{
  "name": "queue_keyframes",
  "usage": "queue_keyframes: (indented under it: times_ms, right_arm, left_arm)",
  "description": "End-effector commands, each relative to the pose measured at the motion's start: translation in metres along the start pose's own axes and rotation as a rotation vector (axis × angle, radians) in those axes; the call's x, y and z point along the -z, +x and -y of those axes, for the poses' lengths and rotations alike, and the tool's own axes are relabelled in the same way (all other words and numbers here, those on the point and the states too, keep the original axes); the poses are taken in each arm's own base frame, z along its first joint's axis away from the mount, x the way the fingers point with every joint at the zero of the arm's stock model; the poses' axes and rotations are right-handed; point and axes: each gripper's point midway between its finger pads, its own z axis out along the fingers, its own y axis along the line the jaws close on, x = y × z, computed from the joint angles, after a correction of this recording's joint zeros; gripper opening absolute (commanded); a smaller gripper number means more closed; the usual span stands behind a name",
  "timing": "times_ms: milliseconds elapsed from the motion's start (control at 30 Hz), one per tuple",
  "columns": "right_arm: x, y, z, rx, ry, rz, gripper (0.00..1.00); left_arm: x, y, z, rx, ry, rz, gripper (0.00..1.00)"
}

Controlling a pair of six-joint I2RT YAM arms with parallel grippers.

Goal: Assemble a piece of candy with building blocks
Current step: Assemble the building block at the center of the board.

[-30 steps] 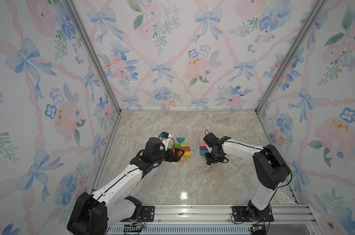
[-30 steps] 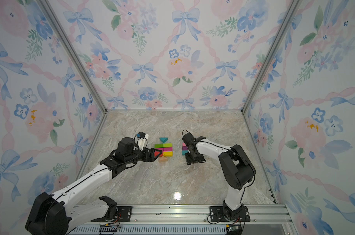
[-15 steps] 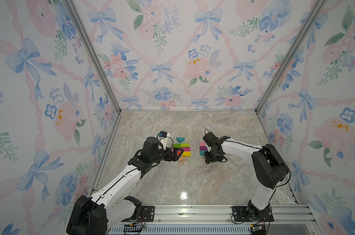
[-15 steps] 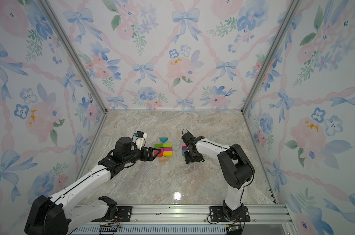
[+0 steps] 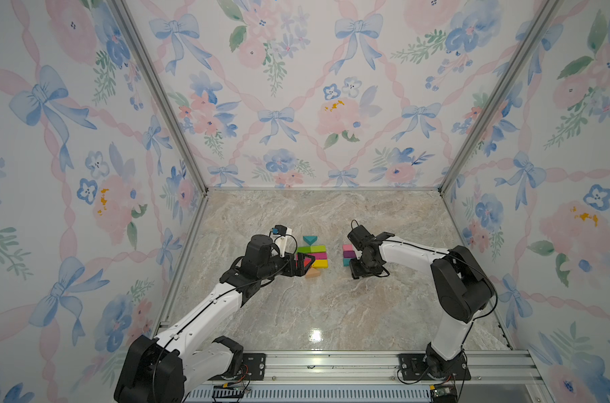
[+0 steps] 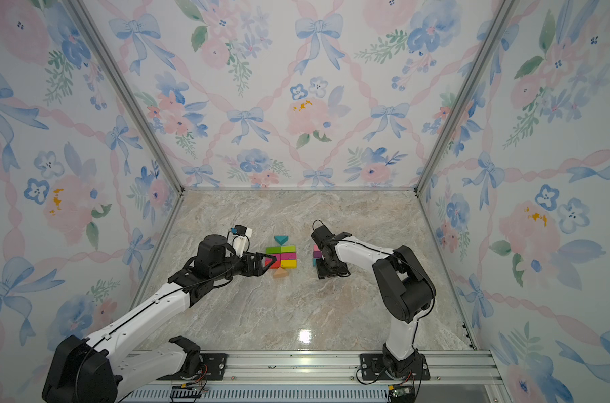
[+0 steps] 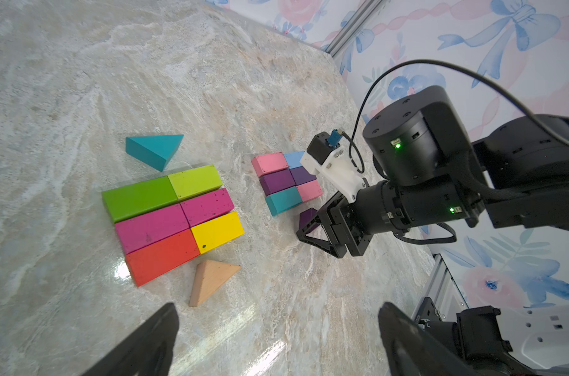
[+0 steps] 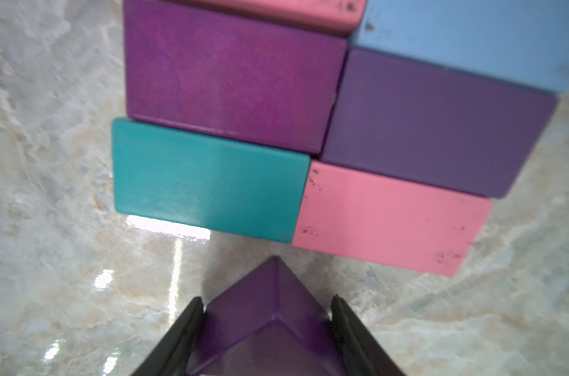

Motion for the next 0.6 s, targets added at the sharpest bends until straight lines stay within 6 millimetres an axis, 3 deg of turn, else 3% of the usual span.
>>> queue_keyframes:
  times_ms: [0, 567]
  right_arm:
    - [-0.0178, -0.0003, 0.0012, -0.026, 0.002, -0.019, 0.56]
    - [-0.0156, -0.0071, 0.0057, -0.058, -0.015, 0.006, 0.63]
  left_arm:
    - [0.0038, 0.0030, -0.0001, -0.021, 0.006, -0.006, 0.98]
    - [0.0026, 0.0031, -0.0026, -0.020, 0.002, -0.010, 0.98]
